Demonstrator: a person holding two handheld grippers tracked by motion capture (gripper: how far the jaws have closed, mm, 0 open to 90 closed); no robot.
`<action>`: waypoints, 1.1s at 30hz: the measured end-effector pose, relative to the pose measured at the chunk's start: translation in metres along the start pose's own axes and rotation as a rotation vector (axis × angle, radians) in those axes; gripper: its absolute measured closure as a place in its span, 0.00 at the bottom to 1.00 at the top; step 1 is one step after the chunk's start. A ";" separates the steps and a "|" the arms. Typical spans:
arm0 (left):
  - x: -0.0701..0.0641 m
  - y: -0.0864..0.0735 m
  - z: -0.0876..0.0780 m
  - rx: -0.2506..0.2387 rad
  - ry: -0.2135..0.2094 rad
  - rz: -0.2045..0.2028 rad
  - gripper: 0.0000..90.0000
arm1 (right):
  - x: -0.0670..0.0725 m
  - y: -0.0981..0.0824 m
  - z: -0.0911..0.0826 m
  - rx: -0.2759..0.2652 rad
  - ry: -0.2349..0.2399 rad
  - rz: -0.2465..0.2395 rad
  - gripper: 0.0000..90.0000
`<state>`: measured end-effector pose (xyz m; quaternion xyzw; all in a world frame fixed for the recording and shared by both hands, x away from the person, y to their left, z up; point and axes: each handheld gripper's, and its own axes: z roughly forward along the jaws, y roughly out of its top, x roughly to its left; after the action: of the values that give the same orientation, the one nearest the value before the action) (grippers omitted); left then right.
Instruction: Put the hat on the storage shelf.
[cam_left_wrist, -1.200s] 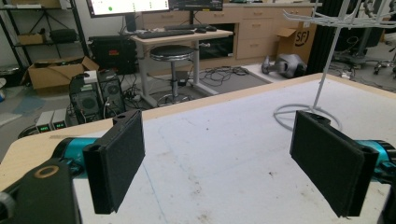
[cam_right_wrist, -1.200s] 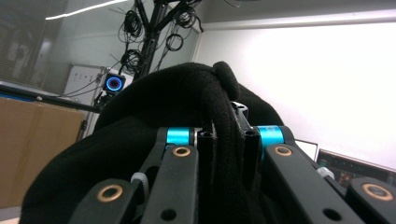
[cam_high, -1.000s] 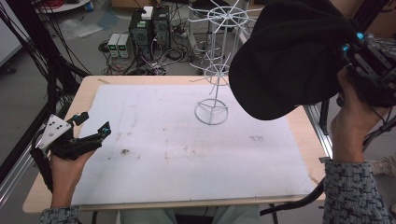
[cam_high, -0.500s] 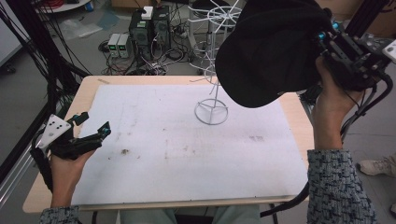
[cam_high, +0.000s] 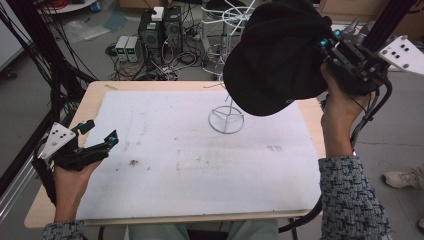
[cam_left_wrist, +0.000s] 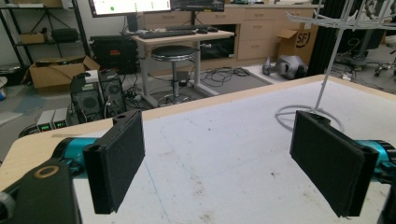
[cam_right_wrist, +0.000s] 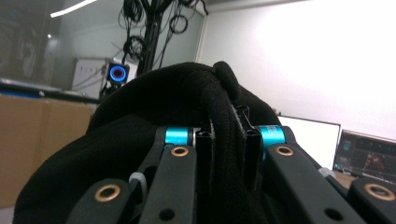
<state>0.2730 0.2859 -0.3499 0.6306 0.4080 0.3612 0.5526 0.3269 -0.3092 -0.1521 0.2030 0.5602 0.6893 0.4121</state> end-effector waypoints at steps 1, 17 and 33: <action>0.000 0.000 0.000 -0.003 0.000 -0.001 0.20 | 0.001 -0.001 0.001 0.006 0.000 0.002 0.91; -0.001 0.001 0.000 -0.007 -0.001 -0.005 0.20 | 0.005 -0.029 0.002 0.091 -0.011 0.016 0.87; -0.002 0.000 0.002 -0.002 -0.003 -0.003 0.20 | 0.006 -0.056 0.003 0.194 -0.050 0.039 0.78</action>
<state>0.2735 0.2835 -0.3505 0.6299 0.4078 0.3600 0.5544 0.3449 -0.3010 -0.2051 0.2700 0.6099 0.6343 0.3909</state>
